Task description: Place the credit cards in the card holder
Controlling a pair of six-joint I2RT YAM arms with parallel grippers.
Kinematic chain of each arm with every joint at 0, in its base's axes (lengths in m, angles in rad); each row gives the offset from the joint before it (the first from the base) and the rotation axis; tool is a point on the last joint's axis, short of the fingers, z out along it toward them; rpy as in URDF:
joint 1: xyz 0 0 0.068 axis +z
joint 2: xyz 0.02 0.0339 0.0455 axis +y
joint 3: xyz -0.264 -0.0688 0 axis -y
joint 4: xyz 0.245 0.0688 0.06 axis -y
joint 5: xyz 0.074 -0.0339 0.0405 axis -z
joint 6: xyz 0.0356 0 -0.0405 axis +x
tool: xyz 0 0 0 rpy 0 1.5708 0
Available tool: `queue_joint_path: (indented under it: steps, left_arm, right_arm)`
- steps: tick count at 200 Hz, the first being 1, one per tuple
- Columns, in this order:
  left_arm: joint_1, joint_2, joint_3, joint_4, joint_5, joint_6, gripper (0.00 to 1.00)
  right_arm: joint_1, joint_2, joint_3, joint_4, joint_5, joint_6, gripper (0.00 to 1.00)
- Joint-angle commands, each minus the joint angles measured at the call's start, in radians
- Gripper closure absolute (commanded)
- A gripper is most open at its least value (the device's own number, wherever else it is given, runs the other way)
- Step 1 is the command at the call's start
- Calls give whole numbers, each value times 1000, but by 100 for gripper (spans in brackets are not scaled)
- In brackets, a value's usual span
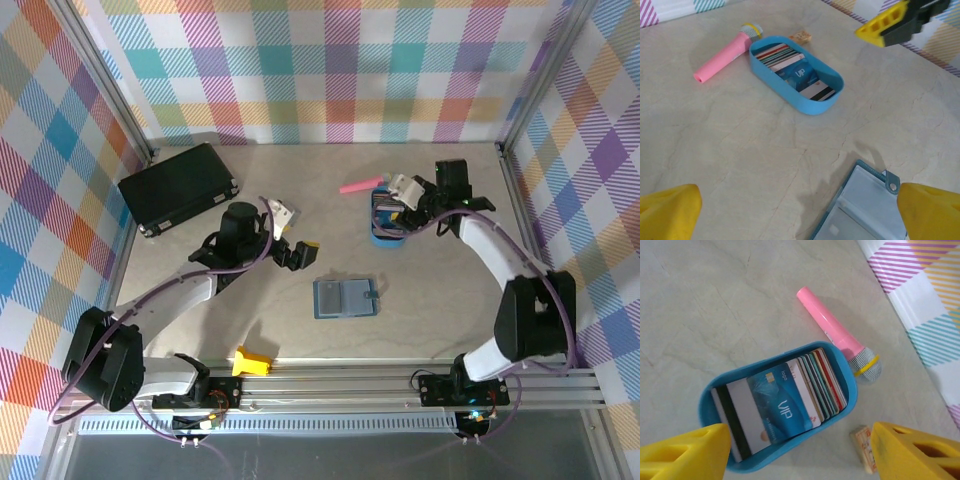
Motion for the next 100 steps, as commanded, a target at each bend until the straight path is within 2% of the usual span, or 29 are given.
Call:
queue_joint_path:
  steps: [1,39,61,100]
  left_arm:
    - [45,-12,-3,0,47,62,0]
    - [47,-14,-44,26,97,92,0]
    - [47,17,-38,22,88,91,0]
    - [47,50,-38,22,125,110,1]
  right_arm:
    - [-1,79,41,-21,-30,-156,25]
    - [0,232,132,-57,-31,-312,24]
    - [0,299,188,-78,-44,-341,23]
    - [6,398,279,-142,12,-369,21]
